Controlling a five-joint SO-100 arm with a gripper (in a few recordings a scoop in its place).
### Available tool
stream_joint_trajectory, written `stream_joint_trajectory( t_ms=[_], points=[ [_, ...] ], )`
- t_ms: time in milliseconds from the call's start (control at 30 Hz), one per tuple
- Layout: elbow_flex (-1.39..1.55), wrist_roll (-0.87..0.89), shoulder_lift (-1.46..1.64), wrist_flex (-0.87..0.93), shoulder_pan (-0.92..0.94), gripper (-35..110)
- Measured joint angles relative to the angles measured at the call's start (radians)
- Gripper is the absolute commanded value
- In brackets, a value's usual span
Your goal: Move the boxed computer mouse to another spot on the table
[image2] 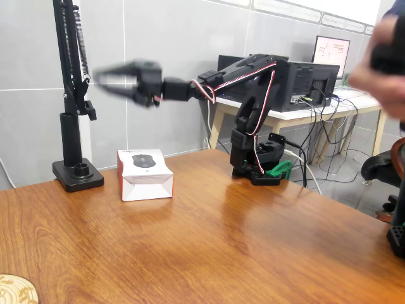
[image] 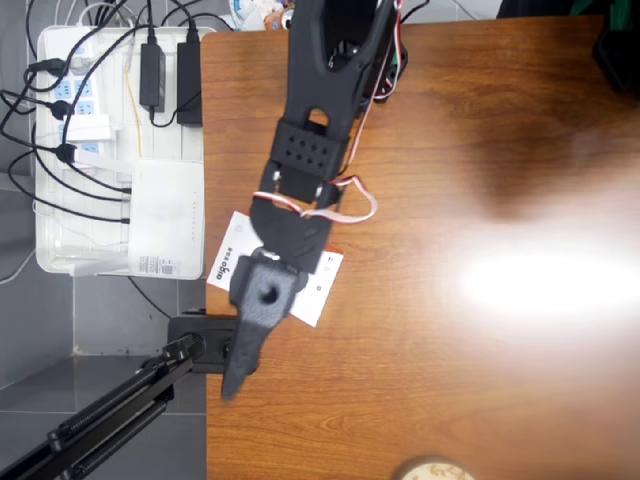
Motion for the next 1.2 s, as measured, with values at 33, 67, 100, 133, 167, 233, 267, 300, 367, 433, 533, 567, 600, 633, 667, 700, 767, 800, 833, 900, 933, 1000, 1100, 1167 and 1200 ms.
stream_joint_trajectory(
  t_ms=[33, 67, 100, 133, 167, 233, 267, 300, 367, 433, 533, 567, 600, 633, 667, 700, 767, 800, 833, 900, 933, 1000, 1100, 1167, 1200],
  points=[
    [-0.034, -0.014, 0.0, -0.054, 0.003, 0],
    [-0.066, -0.031, 0.0, -0.103, 0.003, 0],
    [-0.091, -0.049, 0.0, -0.161, -0.005, 0],
    [-0.104, -0.069, 0.0, -0.227, -0.015, 0],
    [-0.114, -0.084, 0.0, -0.302, -0.028, 0],
    [-0.118, -0.103, -0.003, -0.456, -0.029, 0],
    [-0.118, -0.106, 0.005, -0.518, -0.018, 0],
    [-0.107, -0.107, 0.029, -0.552, -0.017, 0],
    [-0.054, -0.104, 0.104, -0.603, -0.032, 0],
    [0.028, -0.083, 0.178, -0.709, -0.067, 0],
    [0.183, -0.098, 0.296, -0.884, -0.107, 0],
    [0.236, -0.106, 0.351, -0.905, -0.104, 0],
    [0.285, -0.117, 0.407, -0.919, -0.089, 0],
    [0.334, -0.132, 0.459, -0.927, -0.087, 0],
    [0.385, -0.144, 0.515, -0.933, -0.083, 0],
    [0.436, -0.152, 0.575, -0.936, -0.08, 0],
    [0.523, -0.167, 0.684, -0.94, -0.064, 0],
    [0.546, -0.169, 0.735, -0.94, -0.06, 0],
    [0.56, -0.172, 0.779, -0.94, -0.058, 0],
    [0.584, -0.172, 0.841, -0.954, -0.091, 0],
    [0.601, -0.172, 0.868, -0.953, -0.101, 0],
    [0.614, -0.172, 0.92, -0.95, -0.101, 0],
    [0.614, -0.175, 0.974, -0.948, -0.101, 0],
    [0.614, -0.175, 1.005, -0.948, -0.103, 0],
    [0.614, -0.175, 1.025, -0.948, -0.092, 0]
  ],
)
